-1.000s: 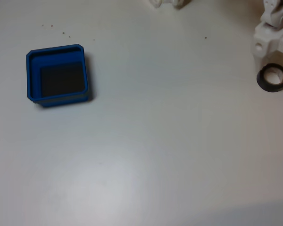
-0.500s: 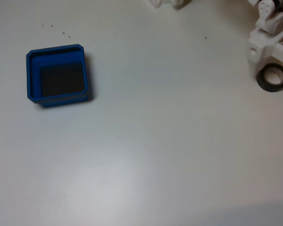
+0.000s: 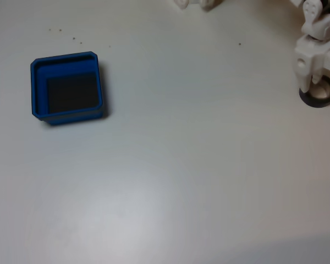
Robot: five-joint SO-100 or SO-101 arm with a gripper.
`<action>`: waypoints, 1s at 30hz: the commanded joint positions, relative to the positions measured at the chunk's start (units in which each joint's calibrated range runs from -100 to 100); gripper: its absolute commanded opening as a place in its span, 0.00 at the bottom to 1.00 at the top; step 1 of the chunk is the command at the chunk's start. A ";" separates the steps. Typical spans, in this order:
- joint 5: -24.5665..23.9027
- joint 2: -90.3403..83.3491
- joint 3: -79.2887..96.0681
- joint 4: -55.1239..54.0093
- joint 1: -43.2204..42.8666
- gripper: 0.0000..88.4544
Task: Pick the black tape roll and drop it in the blue box
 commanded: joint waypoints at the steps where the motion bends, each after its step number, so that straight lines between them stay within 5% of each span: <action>1: -0.32 0.45 -3.62 -2.00 0.82 0.17; 30: -0.49 2.46 -3.62 -4.40 0.62 0.24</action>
